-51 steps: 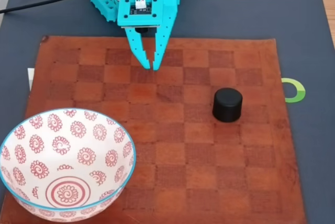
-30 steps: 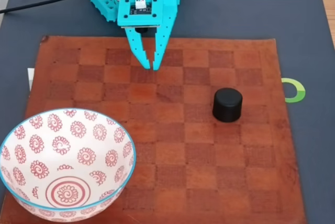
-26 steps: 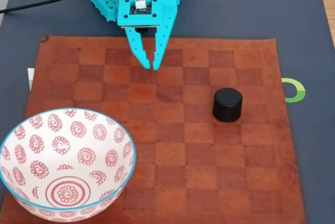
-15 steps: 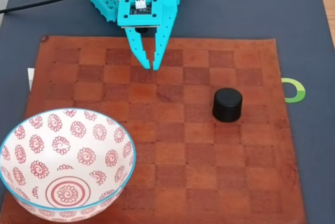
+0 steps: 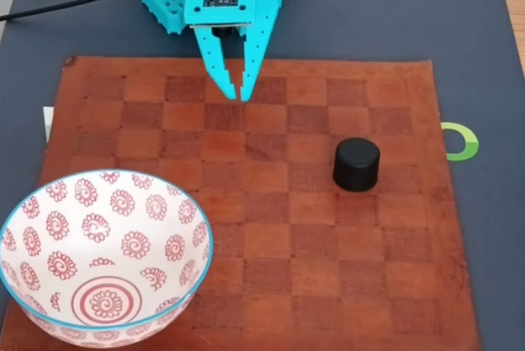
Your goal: Grasp a black cylinder and put it in a bowl.
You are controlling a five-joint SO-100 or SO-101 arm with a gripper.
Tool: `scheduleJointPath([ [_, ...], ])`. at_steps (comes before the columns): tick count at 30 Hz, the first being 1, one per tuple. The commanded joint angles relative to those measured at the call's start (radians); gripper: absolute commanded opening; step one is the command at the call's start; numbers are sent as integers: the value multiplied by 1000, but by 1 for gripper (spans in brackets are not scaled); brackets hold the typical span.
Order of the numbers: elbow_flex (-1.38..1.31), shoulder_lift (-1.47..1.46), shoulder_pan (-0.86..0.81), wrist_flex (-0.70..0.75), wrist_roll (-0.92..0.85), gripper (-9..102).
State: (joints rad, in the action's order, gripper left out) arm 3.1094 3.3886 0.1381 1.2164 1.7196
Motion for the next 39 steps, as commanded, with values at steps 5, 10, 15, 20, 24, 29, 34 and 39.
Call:
scheduleJointPath([
  [5, -84, 48, -6, 2, -28, 0],
  [10, -183, -95, -9, 2, -51, 0],
  [15, -344, -339, -9, 0, -75, 0],
  [20, -485, -548, -8, 0, -84, 0],
  [24, -597, -698, 5, 0, -110, 0],
  [29, -706, -879, 52, 0, -97, 1],
  [34, -784, -1022, 147, -17, -51, 6],
  [39, -845, -1111, 255, -17, 34, 20],
])
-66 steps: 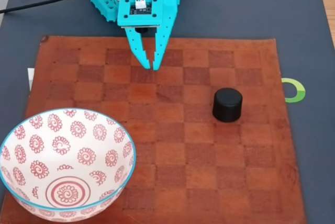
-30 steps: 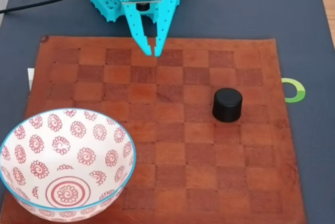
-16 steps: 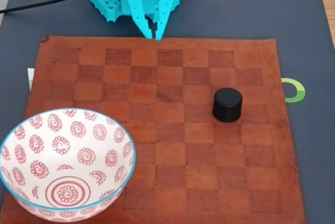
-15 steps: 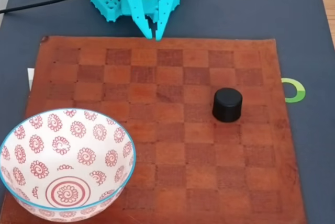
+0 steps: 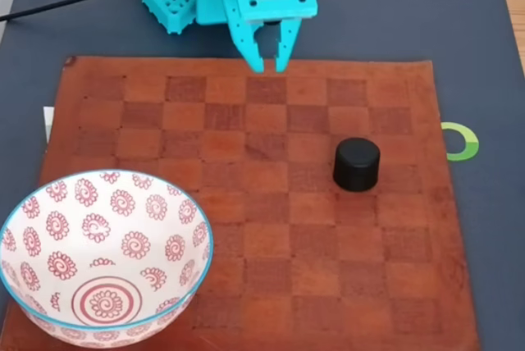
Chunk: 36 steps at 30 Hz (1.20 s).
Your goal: Grasp a black cylinder and put it in a bowl.
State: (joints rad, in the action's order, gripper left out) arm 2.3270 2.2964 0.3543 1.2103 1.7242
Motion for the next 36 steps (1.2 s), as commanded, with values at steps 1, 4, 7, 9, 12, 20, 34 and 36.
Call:
scheduleJointPath([
  [1, -72, -32, 55, -15, 35, 21],
  [4, -78, -74, 120, -87, 37, 23],
  [7, -67, -118, 172, -170, 40, 24],
  [9, -69, -158, 189, -201, 58, 25],
  [12, -81, -225, 206, -233, 89, 26],
  [20, -81, -376, 225, -351, 94, 26],
  [34, -181, -554, 249, -354, 94, 26],
  [36, -186, -566, 255, -351, 95, 26],
])
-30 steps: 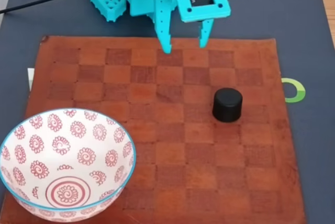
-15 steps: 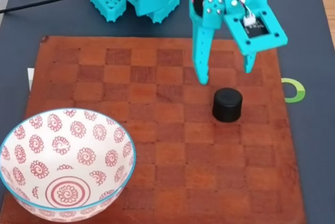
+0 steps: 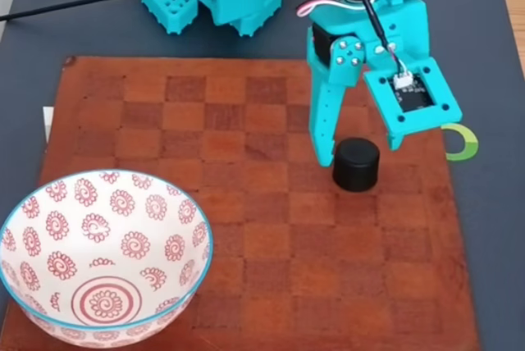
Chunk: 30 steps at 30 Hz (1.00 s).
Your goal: Grasp a black cylinder and put it in a bowl.
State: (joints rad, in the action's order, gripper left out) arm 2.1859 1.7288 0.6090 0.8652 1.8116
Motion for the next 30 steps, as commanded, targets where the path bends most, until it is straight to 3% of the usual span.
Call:
scheduleJointPath([
  [1, -44, -2, 3, -8, 8, 26],
  [30, 44, -15, 0, -11, 29, 25],
])
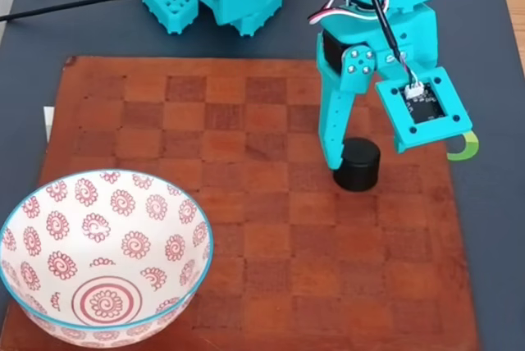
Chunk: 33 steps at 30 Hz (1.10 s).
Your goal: Grasp a black cylinder and put it in a bowl.
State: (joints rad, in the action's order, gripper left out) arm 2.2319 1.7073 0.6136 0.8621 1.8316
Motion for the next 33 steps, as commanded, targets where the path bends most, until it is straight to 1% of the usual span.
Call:
scheduleJointPath([
  [1, 0, 6, -5, -8, 9, 25],
  [8, -14, -51, -6, -9, 35, 25],
  [12, -32, -89, -5, -38, 35, 25],
  [30, -92, -91, -25, -26, 29, 25],
  [33, -84, -91, -25, -26, 35, 21],
])
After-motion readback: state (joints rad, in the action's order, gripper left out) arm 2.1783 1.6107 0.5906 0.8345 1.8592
